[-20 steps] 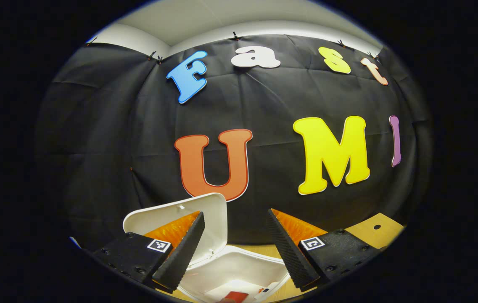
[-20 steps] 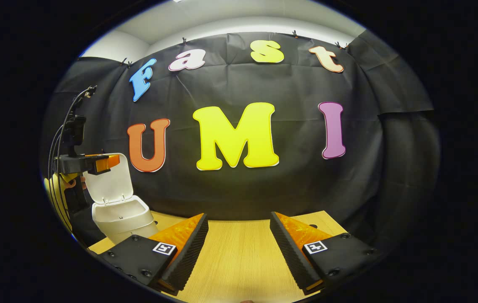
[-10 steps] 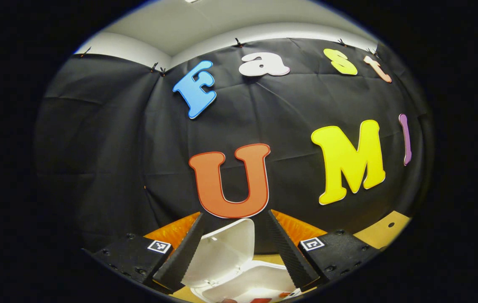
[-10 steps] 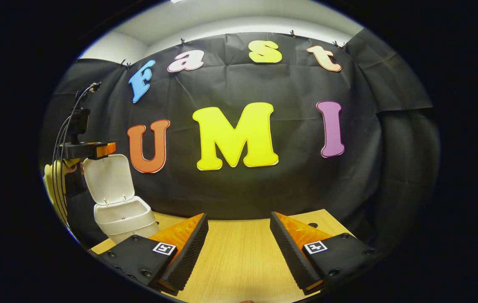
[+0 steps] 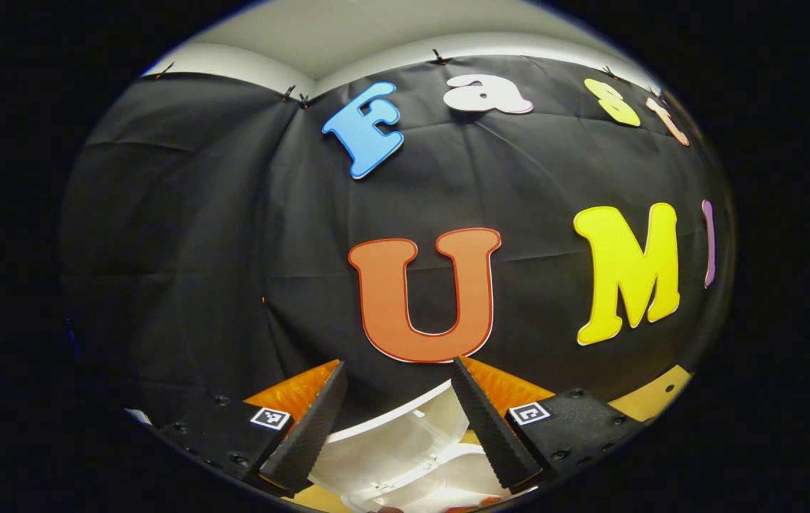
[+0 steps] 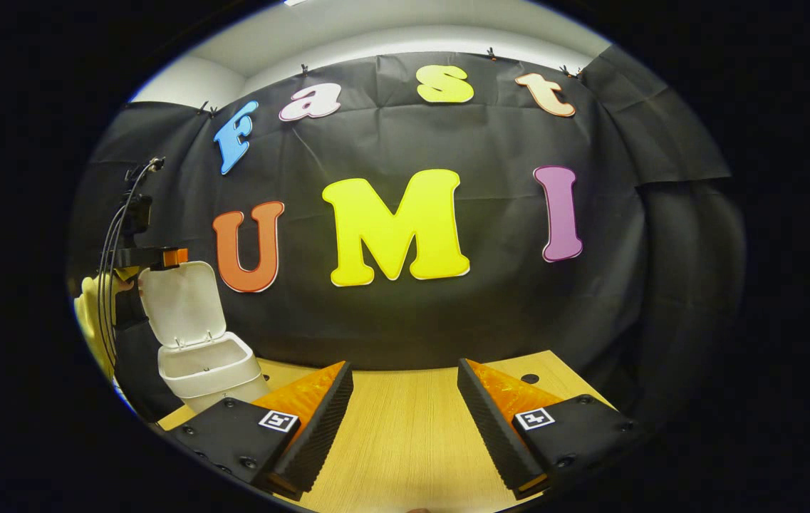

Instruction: Press the lid of the desktop garbage bin to open it, pick up the crumpled paper on the desktop and throw it into the bin, then pick up the pop can on the desktop and drop it into the bin, and finally close the garbage bin lid.

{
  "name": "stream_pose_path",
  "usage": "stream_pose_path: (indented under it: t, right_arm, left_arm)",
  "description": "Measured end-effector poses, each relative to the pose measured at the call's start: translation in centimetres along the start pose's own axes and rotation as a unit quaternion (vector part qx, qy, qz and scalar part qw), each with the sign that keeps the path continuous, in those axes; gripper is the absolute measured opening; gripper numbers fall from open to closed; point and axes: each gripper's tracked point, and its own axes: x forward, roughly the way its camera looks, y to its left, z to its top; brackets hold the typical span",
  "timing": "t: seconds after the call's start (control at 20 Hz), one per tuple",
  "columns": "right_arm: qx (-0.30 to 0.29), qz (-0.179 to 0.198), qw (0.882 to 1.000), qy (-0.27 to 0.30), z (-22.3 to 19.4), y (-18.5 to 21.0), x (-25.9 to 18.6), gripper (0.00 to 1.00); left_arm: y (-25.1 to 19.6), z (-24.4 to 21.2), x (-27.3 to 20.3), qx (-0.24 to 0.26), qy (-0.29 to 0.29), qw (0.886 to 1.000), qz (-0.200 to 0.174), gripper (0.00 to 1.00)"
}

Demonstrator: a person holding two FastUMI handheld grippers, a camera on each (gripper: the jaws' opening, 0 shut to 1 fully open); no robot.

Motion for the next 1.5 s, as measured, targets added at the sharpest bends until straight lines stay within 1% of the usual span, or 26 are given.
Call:
stream_pose_path:
  t: [0.05, 0.1, 0.15, 0.25, 0.3, 0.4, 0.55, 0.6, 0.7, 0.85, 0.95, 1.0, 1.2, 1.4, 1.5]
  right_arm:
    - [0.001, 0.0, 1.0, 0.001, -0.1, 0.0, 0.0, 0.93]
    - [0.001, 0.001, 1.0, 0.001, 0.0, 0.0, 0.0, 0.93]
    - [0.0, 0.002, 1.0, 0.001, 0.0, 0.0, 0.1, 0.94]
    - [-0.001, 0.007, 1.0, 0.001, -0.1, 0.2, 0.1, 0.94]
    - [-0.002, 0.009, 1.0, 0.001, -0.1, 0.3, 0.1, 0.92]
    - [-0.002, 0.012, 1.0, 0.002, -0.1, 0.5, 0.1, 0.94]
    - [0.001, 0.017, 1.0, 0.002, -0.1, 0.6, 0.0, 0.94]
    - [0.001, 0.018, 1.0, 0.001, -0.1, 0.5, -0.1, 0.92]
    - [0.001, 0.022, 1.0, 0.002, -0.2, 0.6, -0.2, 0.94]
    - [-0.001, 0.026, 1.0, 0.004, -0.4, 0.5, -0.5, 0.94]
    - [-0.002, 0.027, 1.0, 0.005, -0.7, 0.1, -0.7, 0.94]
    - [-0.001, 0.028, 1.0, 0.006, -0.7, 0.0, -0.7, 0.92]
    - [0.001, 0.032, 0.999, 0.013, -1.1, -0.7, -1.0, 0.94]
    - [0.001, 0.036, 0.999, 0.018, -1.5, -1.2, -1.0, 0.94]
    - [0.002, 0.039, 0.999, 0.02, -1.6, -1.4, -1.1, 0.94]
  left_arm:
    - [0.1, 0.2, 0.0, -0.006, -0.004, 1.0, 0.004, 0.95]
    - [0.1, 0.0, 0.2, -0.003, -0.001, 1.0, 0.005, 0.96]
    - [-0.2, -0.3, 0.1, -0.001, 0.005, 1.0, 0.006, 0.96]
    - [-0.8, -0.1, -0.2, -0.004, 0.008, 1.0, 0.005, 0.96]
    - [-0.9, -0.4, -0.5, -0.01, 0.012, 1.0, 0.005, 0.95]
    - [-1.7, -0.5, -1.3, -0.022, 0.017, 1.0, -0.001, 0.96]
    - [-2.9, -1.0, -2.6, -0.029, 0.022, 0.999, -0.01, 0.96]
    - [-3.3, -1.1, -3.0, -0.033, 0.023, 0.999, -0.014, 0.96]
    - [-4.2, -1.6, -3.8, -0.039, 0.028, 0.999, -0.019, 0.96]
    - [-5.6, -2.5, -5.3, -0.051, 0.035, 0.998, -0.029, 0.96]
    - [-6.7, -3.3, -6.3, -0.06, 0.04, 0.997, -0.035, 0.96]
    - [-7.2, -3.8, -6.7, -0.063, 0.045, 0.996, -0.036, 0.96]
    - [-8.9, -6.9, -7.7, -0.092, 0.08, 0.992, -0.044, 0.97]
    - [-10.0, -9.7, -8.3, -0.101, 0.109, 0.988, -0.041, 0.98]
    - [-10.4, -11.0, -8.4, -0.099, 0.121, 0.987, -0.037, 0.98]
